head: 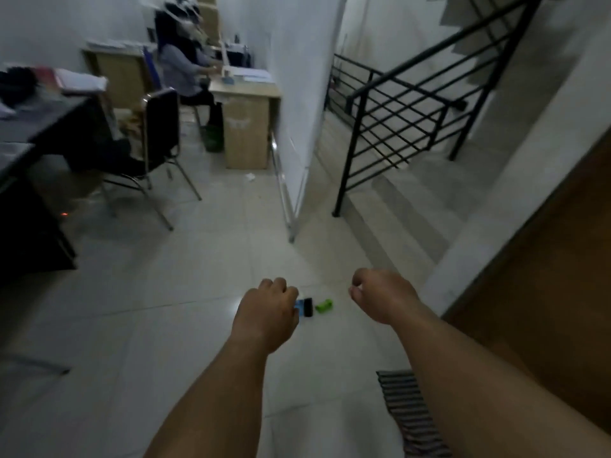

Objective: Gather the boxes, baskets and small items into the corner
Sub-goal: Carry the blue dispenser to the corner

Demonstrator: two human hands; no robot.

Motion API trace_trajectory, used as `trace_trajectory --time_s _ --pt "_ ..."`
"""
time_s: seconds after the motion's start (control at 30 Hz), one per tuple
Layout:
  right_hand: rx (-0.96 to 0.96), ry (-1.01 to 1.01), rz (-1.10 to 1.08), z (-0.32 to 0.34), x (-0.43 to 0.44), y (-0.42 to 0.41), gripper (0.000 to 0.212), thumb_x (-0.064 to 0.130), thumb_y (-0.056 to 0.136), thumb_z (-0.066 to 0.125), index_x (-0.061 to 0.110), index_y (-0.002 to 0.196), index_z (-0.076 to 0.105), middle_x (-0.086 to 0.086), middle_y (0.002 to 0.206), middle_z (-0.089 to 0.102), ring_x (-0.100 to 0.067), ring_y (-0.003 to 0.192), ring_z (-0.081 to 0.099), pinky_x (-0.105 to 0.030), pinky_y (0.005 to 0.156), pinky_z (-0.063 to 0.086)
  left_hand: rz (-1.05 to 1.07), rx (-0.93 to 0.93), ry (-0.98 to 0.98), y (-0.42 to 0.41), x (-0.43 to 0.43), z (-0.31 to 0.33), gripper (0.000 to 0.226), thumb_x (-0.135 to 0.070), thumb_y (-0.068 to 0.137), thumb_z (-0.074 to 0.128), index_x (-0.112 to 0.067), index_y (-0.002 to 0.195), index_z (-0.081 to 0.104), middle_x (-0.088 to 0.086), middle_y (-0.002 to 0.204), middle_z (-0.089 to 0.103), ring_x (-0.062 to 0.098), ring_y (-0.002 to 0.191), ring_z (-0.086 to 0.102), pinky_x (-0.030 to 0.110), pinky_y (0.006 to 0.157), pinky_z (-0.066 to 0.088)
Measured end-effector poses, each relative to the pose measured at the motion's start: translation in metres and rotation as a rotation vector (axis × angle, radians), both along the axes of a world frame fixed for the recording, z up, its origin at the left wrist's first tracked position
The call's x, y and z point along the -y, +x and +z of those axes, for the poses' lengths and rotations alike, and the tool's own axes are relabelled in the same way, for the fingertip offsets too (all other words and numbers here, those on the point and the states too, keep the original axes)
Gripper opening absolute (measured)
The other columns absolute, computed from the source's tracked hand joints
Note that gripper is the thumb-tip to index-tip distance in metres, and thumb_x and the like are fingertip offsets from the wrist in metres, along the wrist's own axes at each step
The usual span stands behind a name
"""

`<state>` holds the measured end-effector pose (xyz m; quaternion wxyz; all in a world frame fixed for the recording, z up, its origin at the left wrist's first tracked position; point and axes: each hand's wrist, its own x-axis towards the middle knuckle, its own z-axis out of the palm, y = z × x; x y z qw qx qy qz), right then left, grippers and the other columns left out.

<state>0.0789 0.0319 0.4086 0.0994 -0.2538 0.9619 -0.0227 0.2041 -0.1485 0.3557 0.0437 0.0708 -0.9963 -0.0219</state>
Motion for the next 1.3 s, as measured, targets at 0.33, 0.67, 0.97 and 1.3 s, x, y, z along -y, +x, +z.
trace_trajectory --time_s 0.33,0.67,0.97,1.3 --pt "0.143 -0.008 -0.029 -0.051 -0.007 -0.102 0.035 0.044 0.096 0.048 0.028 0.125 0.059 -0.009 0.127 0.058 -0.029 0.108 0.059 -0.036 0.088 0.05 0.032 0.147 -0.026 -0.123 0.005 -0.041 0.034 -0.039 0.099 0.044 -0.019 0.125 0.05 0.004 0.12 0.053 0.025 0.107 0.05 0.034 0.074 0.039" --pt "0.348 0.015 -0.096 -0.098 0.109 -0.231 0.037 0.045 0.096 0.051 0.031 0.13 0.055 -0.005 0.13 0.056 -0.025 0.108 0.058 -0.032 0.084 0.047 0.015 0.459 0.063 -0.256 0.124 -0.091 0.04 -0.042 0.099 0.045 -0.019 0.131 0.047 0.005 0.125 0.053 0.024 0.111 0.055 0.037 0.086 0.045" --pt "0.551 -0.027 -0.197 -0.159 0.165 -0.333 0.035 0.041 0.094 0.056 0.024 0.125 0.06 -0.008 0.122 0.061 -0.023 0.097 0.059 -0.026 0.076 0.046 0.079 0.589 0.174 -0.36 0.183 -0.145 0.038 -0.042 0.099 0.044 -0.019 0.13 0.048 0.005 0.123 0.055 0.023 0.109 0.056 0.036 0.087 0.05" --pt "0.788 -0.08 -0.401 -0.367 0.223 -0.491 0.036 0.042 0.088 0.062 0.024 0.119 0.064 -0.009 0.107 0.068 -0.027 0.09 0.067 -0.038 0.079 0.059 0.276 0.686 0.307 -0.503 0.209 -0.33 0.038 -0.042 0.098 0.046 -0.02 0.129 0.045 0.003 0.121 0.054 0.023 0.106 0.055 0.035 0.079 0.048"
